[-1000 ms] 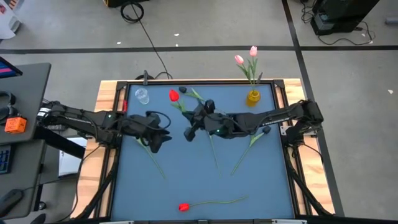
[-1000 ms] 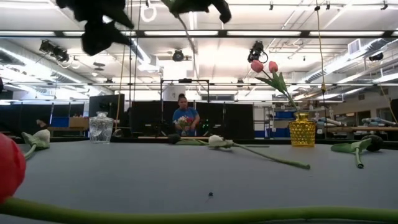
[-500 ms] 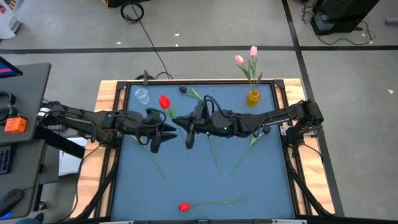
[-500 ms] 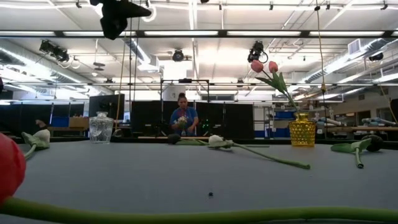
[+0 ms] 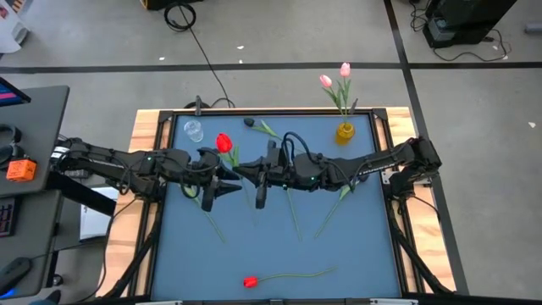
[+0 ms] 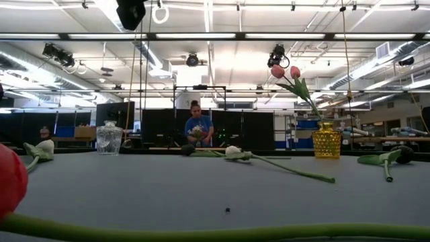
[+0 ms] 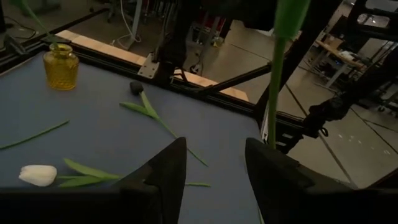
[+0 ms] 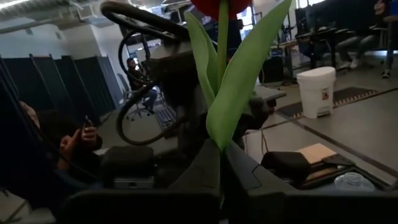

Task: Sort flowers into vase by color
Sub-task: Put the top red flower into the yellow vase

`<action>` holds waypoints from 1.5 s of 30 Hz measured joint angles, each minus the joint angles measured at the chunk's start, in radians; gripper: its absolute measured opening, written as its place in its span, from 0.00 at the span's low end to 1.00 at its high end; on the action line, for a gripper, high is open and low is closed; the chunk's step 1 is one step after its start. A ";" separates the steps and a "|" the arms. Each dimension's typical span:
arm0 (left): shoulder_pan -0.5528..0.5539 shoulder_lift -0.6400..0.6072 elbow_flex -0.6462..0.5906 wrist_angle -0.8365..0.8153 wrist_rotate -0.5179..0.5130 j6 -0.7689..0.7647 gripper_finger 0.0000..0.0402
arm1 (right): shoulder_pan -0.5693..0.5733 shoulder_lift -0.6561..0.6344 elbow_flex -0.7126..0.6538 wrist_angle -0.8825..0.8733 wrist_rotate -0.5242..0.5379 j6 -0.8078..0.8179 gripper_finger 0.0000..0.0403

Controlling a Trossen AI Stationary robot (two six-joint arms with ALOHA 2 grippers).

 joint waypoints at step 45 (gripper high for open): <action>-0.047 0.000 0.000 -0.051 0.014 -0.060 0.42 | -0.014 -0.001 -0.216 0.313 -0.064 0.026 0.01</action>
